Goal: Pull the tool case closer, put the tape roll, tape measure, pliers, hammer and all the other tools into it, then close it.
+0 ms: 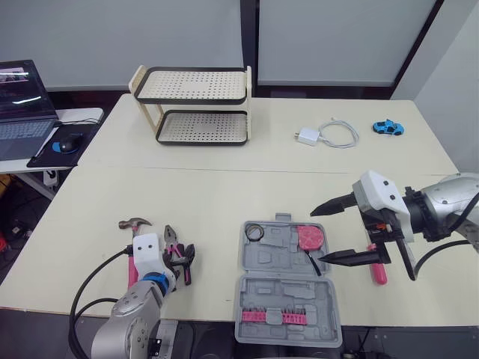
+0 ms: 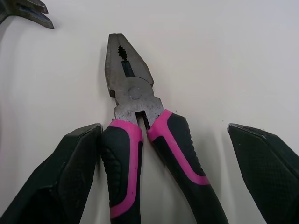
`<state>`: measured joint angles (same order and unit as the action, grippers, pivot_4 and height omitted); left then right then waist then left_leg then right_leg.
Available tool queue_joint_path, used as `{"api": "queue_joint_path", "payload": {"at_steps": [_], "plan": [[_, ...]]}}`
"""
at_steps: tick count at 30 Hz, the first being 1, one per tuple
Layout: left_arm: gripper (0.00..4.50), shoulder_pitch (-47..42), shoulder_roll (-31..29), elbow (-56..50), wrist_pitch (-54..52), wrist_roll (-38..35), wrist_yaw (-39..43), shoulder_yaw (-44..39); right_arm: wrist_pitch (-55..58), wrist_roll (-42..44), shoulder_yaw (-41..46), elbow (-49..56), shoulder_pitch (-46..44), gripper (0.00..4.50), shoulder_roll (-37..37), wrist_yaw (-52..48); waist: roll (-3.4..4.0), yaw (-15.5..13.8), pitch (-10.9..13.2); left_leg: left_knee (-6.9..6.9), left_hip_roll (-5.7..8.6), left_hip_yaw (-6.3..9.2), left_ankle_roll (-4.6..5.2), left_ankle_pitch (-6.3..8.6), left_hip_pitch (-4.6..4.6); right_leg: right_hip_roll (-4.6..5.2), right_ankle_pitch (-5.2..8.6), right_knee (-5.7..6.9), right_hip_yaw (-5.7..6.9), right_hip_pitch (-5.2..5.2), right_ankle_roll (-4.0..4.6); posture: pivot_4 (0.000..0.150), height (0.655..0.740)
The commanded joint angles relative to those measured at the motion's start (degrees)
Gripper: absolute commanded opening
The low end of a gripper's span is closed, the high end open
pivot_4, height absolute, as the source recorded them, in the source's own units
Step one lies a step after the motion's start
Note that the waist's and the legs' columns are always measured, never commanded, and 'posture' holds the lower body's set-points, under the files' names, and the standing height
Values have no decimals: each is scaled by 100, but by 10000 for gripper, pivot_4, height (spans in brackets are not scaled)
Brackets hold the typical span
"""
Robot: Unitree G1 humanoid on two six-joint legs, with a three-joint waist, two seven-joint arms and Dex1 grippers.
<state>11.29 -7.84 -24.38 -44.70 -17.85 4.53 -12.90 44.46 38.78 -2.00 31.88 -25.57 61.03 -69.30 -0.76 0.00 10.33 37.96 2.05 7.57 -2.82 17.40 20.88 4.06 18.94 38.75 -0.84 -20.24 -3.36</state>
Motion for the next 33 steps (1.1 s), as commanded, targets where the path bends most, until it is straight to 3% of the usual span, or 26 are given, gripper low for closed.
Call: {"api": "queue_joint_path", "payload": {"at_steps": [1,3,5,10,17,24,33], "plan": [[33554,42,-21,53,-409,-66,-42,-2,136,208,265,128,-125,45000,83,65,0,0,0,0,8,0,0,0,0,0,0,0,0,0,0,1500,7400],[26982,13,-34,-10,-540,-88,-44,-16,195,260,282,140,-139,45000,78,95,0,0,0,0,13,0,0,0,0,1,0,0,-2,0,0,1500,7400],[24786,-18,-47,-63,-608,-118,-17,-47,257,317,302,144,-163,45000,55,138,0,0,0,0,13,1,0,0,0,5,1,-1,-3,0,-1,1500,7400],[24784,-127,-225,-303,-550,-258,232,-75,291,384,306,164,-181,45000,48,242,-2,0,1,0,13,2,0,0,1,7,1,-3,-2,-1,-2,1500,7400],[24773,-509,-1055,-548,-448,-347,1039,262,329,434,322,226,-142,45000,5,413,-22,5,13,0,14,7,-1,0,7,7,1,-5,1,-6,-2,1500,7400],[24768,-1356,-2239,758,-46,-160,2366,852,301,282,211,377,3,45000,-48,680,-21,15,13,-2,15,7,-2,-1,8,5,1,-5,-1,-9,-1,1500,7400],[24762,-1733,-2662,1822,542,205,2984,1325,385,362,274,573,157,45000,-83,971,-21,15,14,-6,7,10,-19,-10,20,10,1,-6,-1,-26,-1,1500,7400]]}}
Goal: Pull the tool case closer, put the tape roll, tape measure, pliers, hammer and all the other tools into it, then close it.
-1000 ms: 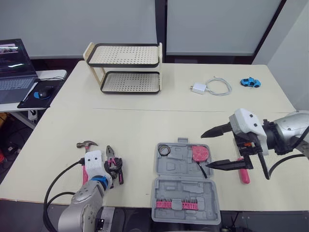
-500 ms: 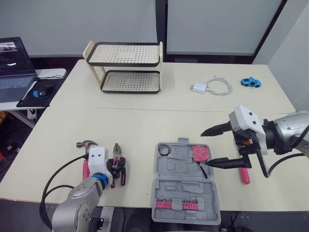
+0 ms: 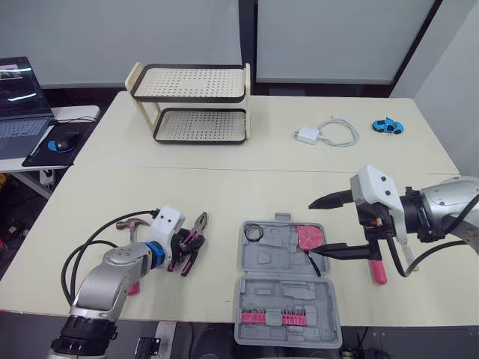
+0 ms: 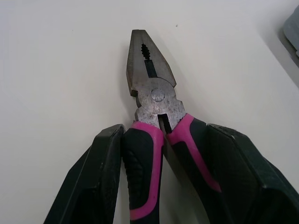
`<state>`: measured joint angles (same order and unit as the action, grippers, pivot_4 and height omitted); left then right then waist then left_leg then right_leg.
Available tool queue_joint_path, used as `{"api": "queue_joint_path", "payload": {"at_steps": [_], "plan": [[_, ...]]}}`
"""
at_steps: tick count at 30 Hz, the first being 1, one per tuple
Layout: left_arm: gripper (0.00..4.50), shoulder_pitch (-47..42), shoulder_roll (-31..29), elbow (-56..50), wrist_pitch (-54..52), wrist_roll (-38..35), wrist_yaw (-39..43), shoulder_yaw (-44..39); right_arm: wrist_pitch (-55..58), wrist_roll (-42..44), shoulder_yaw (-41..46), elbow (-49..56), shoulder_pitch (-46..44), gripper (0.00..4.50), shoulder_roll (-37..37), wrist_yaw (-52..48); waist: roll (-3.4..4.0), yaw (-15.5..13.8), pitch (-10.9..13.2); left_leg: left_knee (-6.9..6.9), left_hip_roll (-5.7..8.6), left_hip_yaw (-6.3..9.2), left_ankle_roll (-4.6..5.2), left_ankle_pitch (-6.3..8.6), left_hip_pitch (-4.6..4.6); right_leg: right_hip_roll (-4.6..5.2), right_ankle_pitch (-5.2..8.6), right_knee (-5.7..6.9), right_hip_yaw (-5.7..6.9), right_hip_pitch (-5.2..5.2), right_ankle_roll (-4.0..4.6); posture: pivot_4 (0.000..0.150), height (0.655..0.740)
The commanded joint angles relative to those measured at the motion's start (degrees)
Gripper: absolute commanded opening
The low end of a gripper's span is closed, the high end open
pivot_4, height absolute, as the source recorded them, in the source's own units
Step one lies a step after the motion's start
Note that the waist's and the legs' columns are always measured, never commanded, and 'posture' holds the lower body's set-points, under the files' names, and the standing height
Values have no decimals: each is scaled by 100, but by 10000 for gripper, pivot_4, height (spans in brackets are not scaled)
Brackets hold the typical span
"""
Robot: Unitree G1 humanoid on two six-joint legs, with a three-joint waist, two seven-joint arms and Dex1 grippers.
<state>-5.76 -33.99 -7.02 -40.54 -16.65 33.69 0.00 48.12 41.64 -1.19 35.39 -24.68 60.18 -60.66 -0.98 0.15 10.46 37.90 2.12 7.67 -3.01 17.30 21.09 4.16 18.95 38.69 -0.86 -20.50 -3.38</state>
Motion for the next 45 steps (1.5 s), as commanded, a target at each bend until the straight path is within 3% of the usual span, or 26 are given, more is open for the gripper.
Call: {"api": "queue_joint_path", "payload": {"at_steps": [1,7,8,13,28,31,36,41,45], "plan": [[24762,-25,-39,97,102,61,90,12,33,93,208,244,88,45000,1,136,0,-1,0,1,1,0,1,0,0,1,0,0,0,1,0,1500,7400],[43187,39,-177,-270,51,-25,175,-194,68,186,304,398,242,45000,-39,326,0,5,0,3,-1,0,18,9,-2,1,0,6,-1,0,0,1500,7400],[44365,43,-211,-358,-13,-56,189,-228,80,204,316,418,250,45000,-67,368,0,7,0,3,-2,0,18,9,-2,0,0,6,-1,-1,0,1500,7400],[44365,108,-418,-579,-409,21,166,-113,69,216,341,468,366,45000,-130,474,0,7,0,2,-2,0,18,9,-1,0,0,7,-1,-1,0,1500,7400],[44365,-86,-191,-607,-1308,53,-148,205,35,191,323,448,411,45000,-173,487,0,5,0,3,1,0,19,9,-3,0,0,13,-1,0,0,1500,7400],[38444,-64,-160,-672,-1473,-6,-123,255,46,196,329,441,419,45000,-162,476,0,5,0,3,1,-1,19,9,-4,0,0,12,-2,0,0,1500,7400],[24318,0,-191,-700,-1550,-63,-17,255,43,190,382,433,465,45000,-114,443,1,4,-1,3,1,-1,19,9,-4,0,0,12,-2,1,-1,1500,7400],[24138,-7,-219,-699,-1060,-150,100,-118,-15,164,525,486,558,45000,-67,445,1,4,0,3,1,-2,19,9,-4,0,0,12,-3,1,0,1500,7400],[24137,-61,-568,-934,-443,-231,539,-408,-111,133,786,616,731,45000,-87,568,-5,1,4,2,-1,-1,18,9,-1,0,0,11,-1,-3,0,1500,7400]]}}
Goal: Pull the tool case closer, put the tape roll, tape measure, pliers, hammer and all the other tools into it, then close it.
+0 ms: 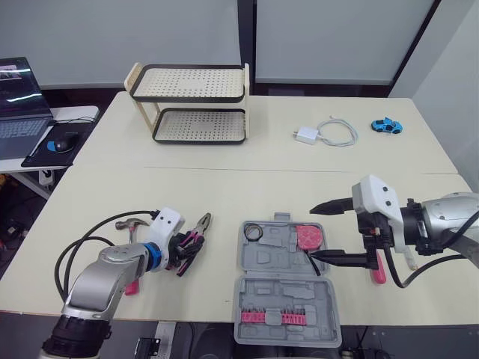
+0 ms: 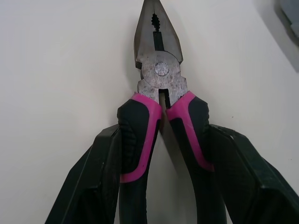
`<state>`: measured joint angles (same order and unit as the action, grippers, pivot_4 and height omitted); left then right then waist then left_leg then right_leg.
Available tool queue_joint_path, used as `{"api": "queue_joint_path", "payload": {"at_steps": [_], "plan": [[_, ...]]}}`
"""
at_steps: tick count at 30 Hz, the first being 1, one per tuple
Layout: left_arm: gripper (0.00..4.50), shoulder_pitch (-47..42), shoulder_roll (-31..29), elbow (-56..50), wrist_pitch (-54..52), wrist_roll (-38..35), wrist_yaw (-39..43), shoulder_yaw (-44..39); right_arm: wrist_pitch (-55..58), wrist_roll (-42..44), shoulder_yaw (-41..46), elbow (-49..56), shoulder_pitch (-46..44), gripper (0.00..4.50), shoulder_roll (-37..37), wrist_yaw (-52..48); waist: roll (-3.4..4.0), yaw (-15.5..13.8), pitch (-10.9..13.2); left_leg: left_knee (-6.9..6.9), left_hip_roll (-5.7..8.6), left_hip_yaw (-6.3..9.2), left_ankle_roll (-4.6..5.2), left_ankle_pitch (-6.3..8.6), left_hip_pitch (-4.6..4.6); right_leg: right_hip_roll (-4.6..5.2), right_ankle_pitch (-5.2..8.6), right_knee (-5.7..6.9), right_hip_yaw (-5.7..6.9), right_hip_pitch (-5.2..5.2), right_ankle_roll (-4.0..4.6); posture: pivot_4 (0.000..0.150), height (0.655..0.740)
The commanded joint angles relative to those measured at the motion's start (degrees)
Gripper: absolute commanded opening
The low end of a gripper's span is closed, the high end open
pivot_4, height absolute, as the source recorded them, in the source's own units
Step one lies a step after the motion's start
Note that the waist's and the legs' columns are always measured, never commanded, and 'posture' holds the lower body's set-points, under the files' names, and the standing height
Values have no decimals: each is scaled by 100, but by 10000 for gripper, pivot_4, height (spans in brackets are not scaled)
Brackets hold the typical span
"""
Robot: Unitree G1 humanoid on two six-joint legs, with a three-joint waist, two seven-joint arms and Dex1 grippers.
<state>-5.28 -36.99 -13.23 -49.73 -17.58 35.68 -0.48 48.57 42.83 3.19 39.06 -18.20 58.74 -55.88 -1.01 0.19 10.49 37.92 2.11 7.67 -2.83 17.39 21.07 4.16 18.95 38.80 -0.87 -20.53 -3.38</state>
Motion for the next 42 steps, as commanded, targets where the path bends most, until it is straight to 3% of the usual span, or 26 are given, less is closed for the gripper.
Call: {"api": "queue_joint_path", "payload": {"at_steps": [1,6,9,13,18,23,30,36,42], "plan": [[24136,-138,-398,-362,685,-141,528,-370,-181,6,435,285,157,45000,60,117,-4,-3,3,0,0,3,-1,0,3,0,0,0,3,-2,0,1500,7400],[24134,-564,-1205,-471,1974,-173,2120,14,-270,-168,1047,584,861,45000,121,320,-4,-30,3,1,0,3,-12,-7,17,0,0,-6,6,-8,0,1500,7400],[24133,-1071,-1386,-397,2482,-71,2859,441,-125,-135,1591,815,1396,45000,73,526,-3,-53,3,3,6,4,-21,-12,34,4,-1,-18,10,-10,-1,1500,7400],[24133,-1739,-1262,-291,2726,89,3485,1159,-79,-168,2167,1220,2147,45000,-7,684,-4,-26,4,4,10,5,-21,-12,43,0,-1,-20,18,-13,-2,1500,7400],[24133,-2697,-806,36,3039,792,3948,2310,-62,-291,2607,1828,3207,45000,-120,727,-6,-8,4,13,26,-8,-15,-10,64,-14,-1,-3,31,-29,-2,1500,7400],[24133,-3358,-253,186,2595,991,4096,2851,-171,-596,1646,2094,3112,45000,-60,1262,-10,64,6,29,25,-11,9,-11,61,-20,-3,20,24,-33,-2,1500,7400],[24132,-3516,-165,174,2421,1215,4155,3052,201,-1557,-809,1644,1358,45000,-316,2098,-9,187,6,23,17,1,-15,-27,54,-31,-3,22,12,-41,-2,1500,7400],[24132,-3541,-92,154,2325,1296,4132,3111,460,-2175,-2308,1080,80,45000,-539,1998,-9,148,6,27,19,9,-24,-33,82,-20,-3,22,13,-67,-2,1500,7400],[24132,-3532,-102,143,2269,1369,4132,3091,580,-2517,-2898,802,-403,45000,-791,1935,-9,152,6,26,20,8,-24,-33,88,-13,-3,23,12,-75,-2,1500,7400]]}}
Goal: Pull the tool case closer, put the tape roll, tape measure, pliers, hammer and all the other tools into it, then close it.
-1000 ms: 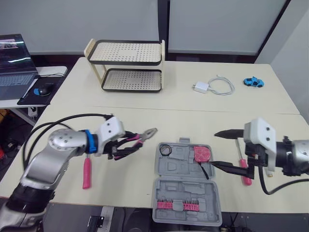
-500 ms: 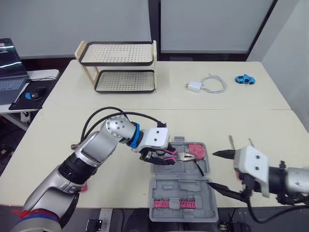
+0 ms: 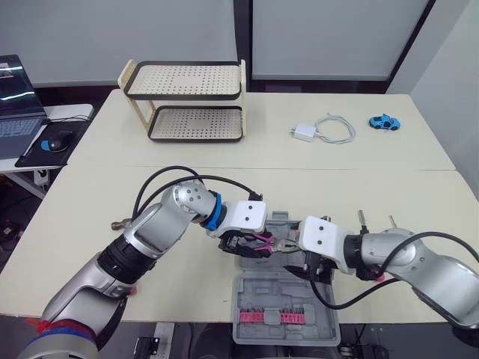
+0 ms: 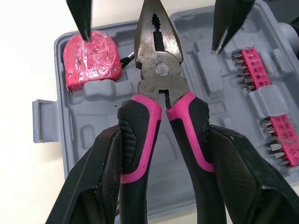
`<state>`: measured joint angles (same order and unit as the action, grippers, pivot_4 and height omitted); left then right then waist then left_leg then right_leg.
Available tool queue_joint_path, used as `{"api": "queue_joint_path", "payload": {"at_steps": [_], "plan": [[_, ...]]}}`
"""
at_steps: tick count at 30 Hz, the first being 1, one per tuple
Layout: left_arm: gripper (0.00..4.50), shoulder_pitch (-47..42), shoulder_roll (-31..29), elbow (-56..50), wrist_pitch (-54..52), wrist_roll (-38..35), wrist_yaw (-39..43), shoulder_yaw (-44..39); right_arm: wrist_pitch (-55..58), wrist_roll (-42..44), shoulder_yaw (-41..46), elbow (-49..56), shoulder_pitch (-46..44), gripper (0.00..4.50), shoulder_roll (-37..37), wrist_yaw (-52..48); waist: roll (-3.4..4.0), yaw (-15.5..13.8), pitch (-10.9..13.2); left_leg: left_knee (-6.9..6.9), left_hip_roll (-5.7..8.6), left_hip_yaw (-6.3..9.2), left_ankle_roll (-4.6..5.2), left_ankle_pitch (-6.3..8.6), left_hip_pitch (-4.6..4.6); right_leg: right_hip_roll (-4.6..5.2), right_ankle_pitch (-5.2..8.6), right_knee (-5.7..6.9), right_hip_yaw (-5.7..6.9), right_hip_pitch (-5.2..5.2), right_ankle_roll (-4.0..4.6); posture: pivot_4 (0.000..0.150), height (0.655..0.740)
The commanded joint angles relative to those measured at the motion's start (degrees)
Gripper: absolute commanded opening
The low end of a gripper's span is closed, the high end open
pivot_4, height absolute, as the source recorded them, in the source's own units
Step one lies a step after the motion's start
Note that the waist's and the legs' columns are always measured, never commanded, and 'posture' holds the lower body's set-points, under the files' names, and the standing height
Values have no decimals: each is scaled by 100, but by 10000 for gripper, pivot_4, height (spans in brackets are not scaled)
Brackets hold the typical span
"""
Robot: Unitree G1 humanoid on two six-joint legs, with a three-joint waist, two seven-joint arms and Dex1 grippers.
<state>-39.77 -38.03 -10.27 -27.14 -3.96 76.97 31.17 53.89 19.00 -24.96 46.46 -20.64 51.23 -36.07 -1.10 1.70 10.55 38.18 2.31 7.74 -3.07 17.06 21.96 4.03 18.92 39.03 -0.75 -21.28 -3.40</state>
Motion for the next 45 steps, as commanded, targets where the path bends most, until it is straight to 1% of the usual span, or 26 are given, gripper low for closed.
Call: {"api": "queue_joint_path", "payload": {"at_steps": [1,6,9,17,24,26,28,29,30,33,34,37,41,45], "plan": [[24132,-77,-2,-158,5,17,0,-75,79,-164,-137,39,-230,45000,-89,-57,0,2,0,0,0,-1,0,0,0,0,0,1,-1,-1,0,1500,7400],[24132,-52,-17,-176,-14,39,-4,-76,137,-281,-321,-63,-437,45000,-286,-130,0,6,0,4,0,0,-2,-2,-2,-1,0,8,-1,-1,0,1500,7400],[24132,-53,-11,-177,-33,45,-6,-72,122,-366,-385,-139,-477,39356,-336,-166,0,9,0,5,1,0,-2,-2,-2,-1,0,9,-1,-1,0,1500,7400],[24097,-64,9,-143,-51,62,2,-57,26,-595,-497,-273,-553,11845,-485,-213,1,12,0,6,2,0,-2,-2,-3,-1,-1,13,-1,-3,0,1500,7400],[24061,-56,24,-98,-5,59,85,-30,-58,-724,-447,-291,-509,11715,-513,-302,1,11,0,14,2,0,-2,-2,-2,-1,-1,21,-1,-3,0,1500,7400],[24061,-30,57,-36,160,41,26,-114,-104,-735,-387,-274,-467,11715,-478,-341,1,11,0,19,2,0,-2,-2,-2,-1,-1,28,-2,-4,0,1500,7400],[24061,-14,6,113,660,61,46,-208,-142,-719,-298,-235,-413,11715,-419,-393,1,10,0,26,2,1,-2,-2,-2,-1,-1,38,-2,-5,0,1500,7400],[31321,-6,-46,173,837,7,104,-288,-154,-701,-240,-208,-390,11715,-380,-427,1,8,0,27,1,0,-2,-2,-2,-1,-1,40,-3,-6,0,1500,7400],[33706,8,-100,226,987,-63,161,-379,-163,-680,-176,-182,-365,11715,-340,-463,1,8,0,27,1,1,-2,-2,-2,0,-1,41,-2,-6,0,1500,7400],[42784,150,-334,352,1526,-374,360,-819,-182,-566,97,-82,-300,11715,-153,-649,1,18,0,29,1,0,-2,-2,-2,0,-1,43,-4,-8,0,1500,7400],[44940,252,-460,361,1712,-536,491,-1012,-184,-504,225,-57,-291,11715,-62,-744,1,29,0,28,-1,-2,-2,-2,-2,0,-1,44,-5,-10,0,1500,7400],[45000,543,-728,322,1884,-918,684,-1469,-240,-386,529,-52,-270,11715,231,-1037,3,33,-1,25,-3,-1,-1,-2,-3,0,0,48,-3,-13,0,1500,7400],[45000,1211,-1086,208,2134,-1398,850,-2122,-397,-237,887,-183,-315,11715,759,-1551,3,26,-1,26,-6,-2,1,0,-3,3,0,46,-5,-12,0,1500,7400],[45000,2003,-1316,-168,2208,-1686,766,-2614,-492,-243,798,-380,-512,11715,1000,-1936,3,18,-1,26,-13,-3,9,4,-3,4,0,45,-6,-11,0,1500,7400]]}}
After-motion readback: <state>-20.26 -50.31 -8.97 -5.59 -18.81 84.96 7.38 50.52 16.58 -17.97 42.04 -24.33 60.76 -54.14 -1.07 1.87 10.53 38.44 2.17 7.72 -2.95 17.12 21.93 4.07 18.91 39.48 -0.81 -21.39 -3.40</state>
